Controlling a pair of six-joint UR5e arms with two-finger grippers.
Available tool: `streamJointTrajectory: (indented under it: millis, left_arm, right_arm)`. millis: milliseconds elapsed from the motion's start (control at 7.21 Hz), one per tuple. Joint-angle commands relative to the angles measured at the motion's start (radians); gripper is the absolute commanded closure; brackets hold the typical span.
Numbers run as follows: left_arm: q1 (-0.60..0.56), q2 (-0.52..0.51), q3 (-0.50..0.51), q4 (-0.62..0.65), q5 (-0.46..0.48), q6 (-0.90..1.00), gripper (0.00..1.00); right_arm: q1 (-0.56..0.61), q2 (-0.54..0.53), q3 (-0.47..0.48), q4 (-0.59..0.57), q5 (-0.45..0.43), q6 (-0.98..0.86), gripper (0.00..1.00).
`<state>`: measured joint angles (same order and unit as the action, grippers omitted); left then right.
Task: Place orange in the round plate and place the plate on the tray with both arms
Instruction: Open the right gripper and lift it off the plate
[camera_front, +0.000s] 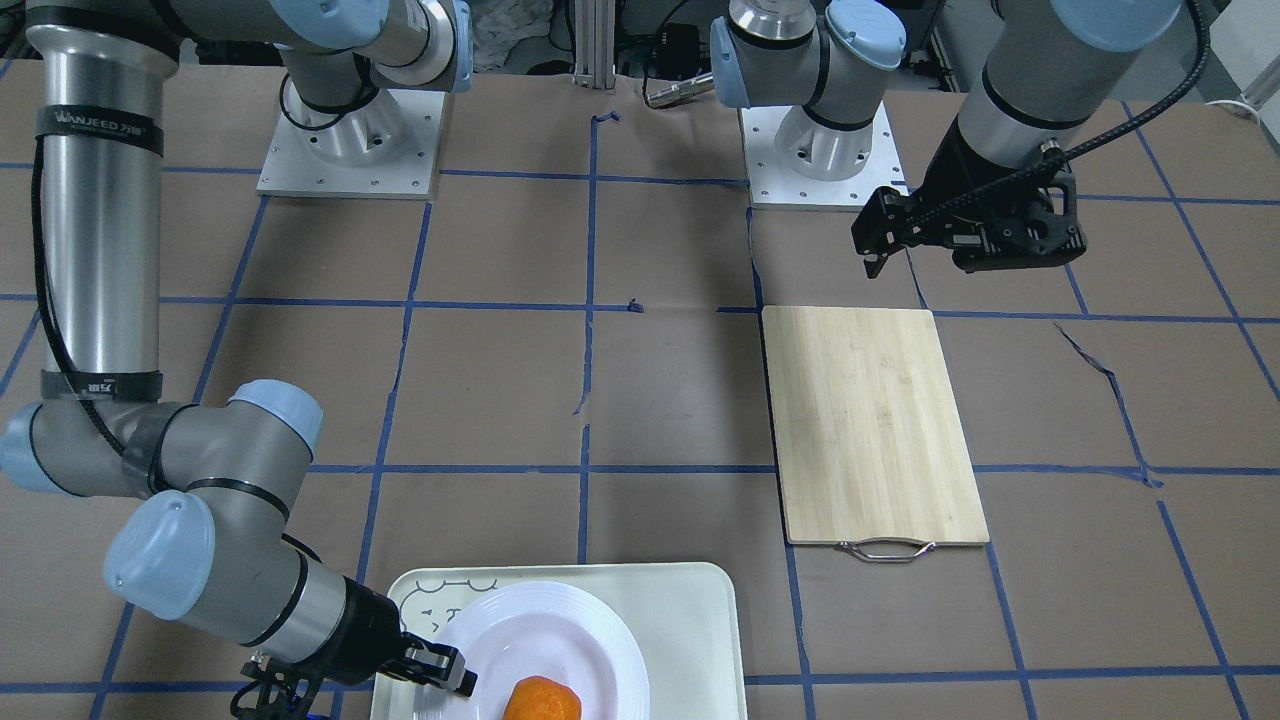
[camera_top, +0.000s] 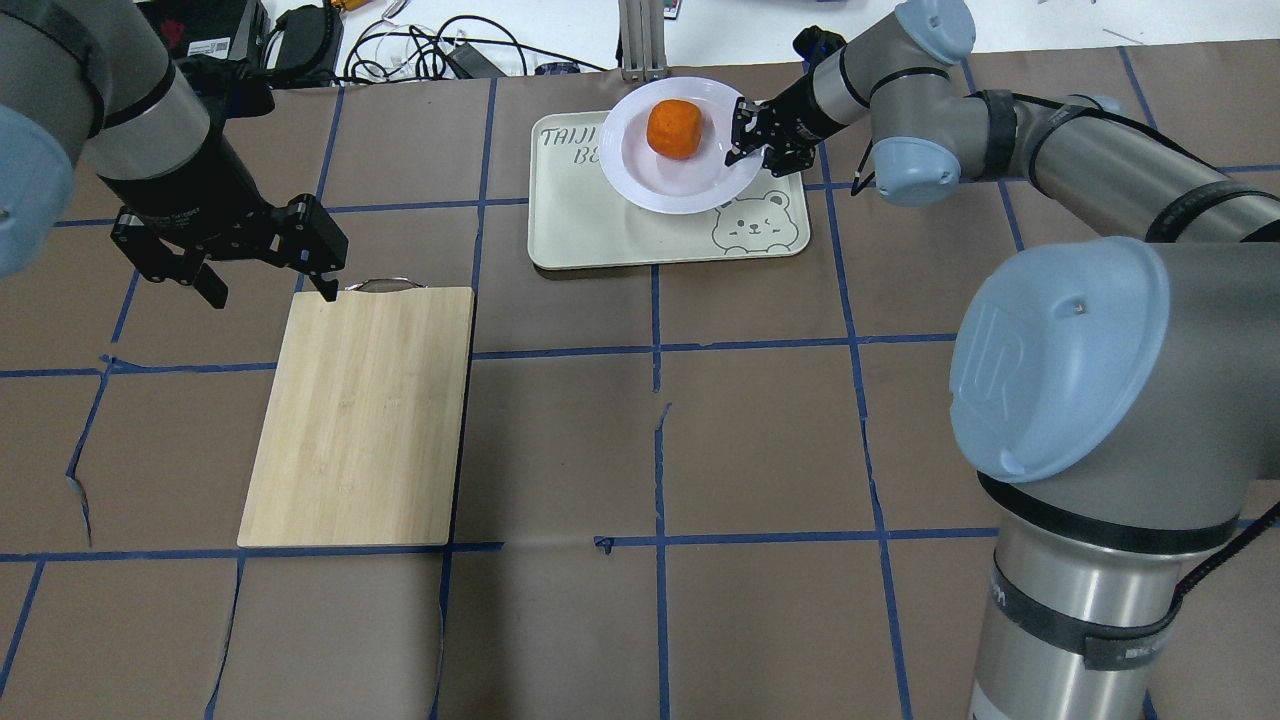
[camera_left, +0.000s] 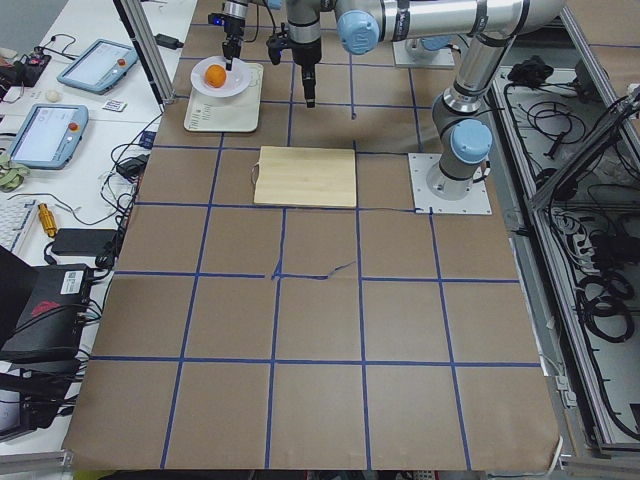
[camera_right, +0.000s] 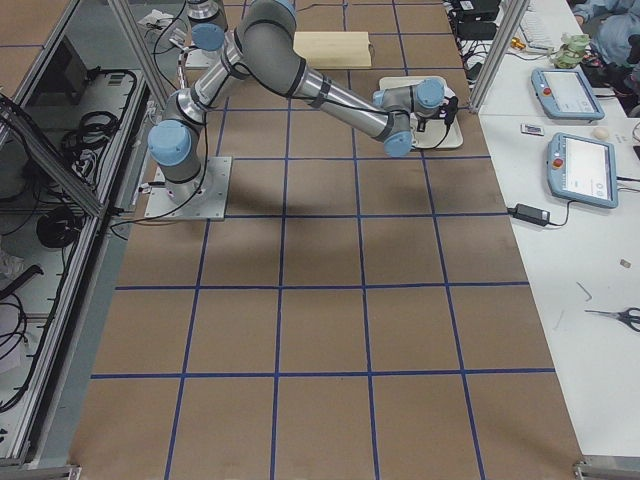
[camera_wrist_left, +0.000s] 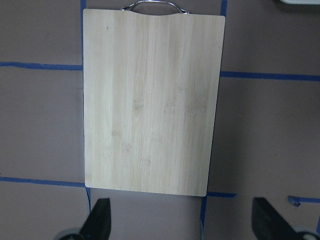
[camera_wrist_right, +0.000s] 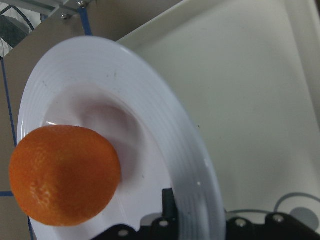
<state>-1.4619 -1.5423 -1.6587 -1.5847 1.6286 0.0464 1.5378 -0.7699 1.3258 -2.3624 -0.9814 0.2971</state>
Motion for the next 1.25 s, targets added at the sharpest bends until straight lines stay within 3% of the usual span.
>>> streamJointTrajectory:
  millis: [0, 139, 277, 416, 554, 693, 970, 1109]
  left_arm:
    - [0.000, 0.001, -0.004, 0.003, 0.000, 0.000, 0.00]
    - [0.000, 0.001, -0.004, 0.003, 0.000, 0.000, 0.00]
    - [0.000, -0.001, -0.006, 0.003, -0.003, 0.000, 0.00]
    - [0.000, -0.001, -0.006, 0.003, -0.001, 0.000, 0.00]
    - [0.000, 0.005, 0.002, 0.003, 0.002, -0.002, 0.00]
    - [0.000, 0.008, 0.008, 0.002, 0.001, -0.005, 0.00]
    - [-0.006, 0.010, 0.020, 0.003, -0.012, 0.000, 0.00]
    - [-0.006, 0.007, 0.020, 0.003, -0.012, 0.001, 0.00]
  right_arm:
    - [0.004, 0.001, 0.000, -0.001, -0.035, 0.014, 0.31]
    - [0.011, -0.008, -0.002, 0.005, -0.102, 0.025, 0.00]
    - [0.012, -0.050, -0.020, 0.087, -0.114, 0.007, 0.00]
    - [0.008, -0.104, -0.068, 0.229, -0.181, -0.068, 0.00]
    - [0.008, -0.153, -0.135, 0.359, -0.326, -0.143, 0.00]
    - [0.013, -0.240, -0.175, 0.517, -0.406, -0.198, 0.00]
    - [0.071, -0.432, -0.151, 0.731, -0.564, -0.217, 0.00]
    - [0.102, -0.518, -0.105, 0.802, -0.589, -0.219, 0.00]
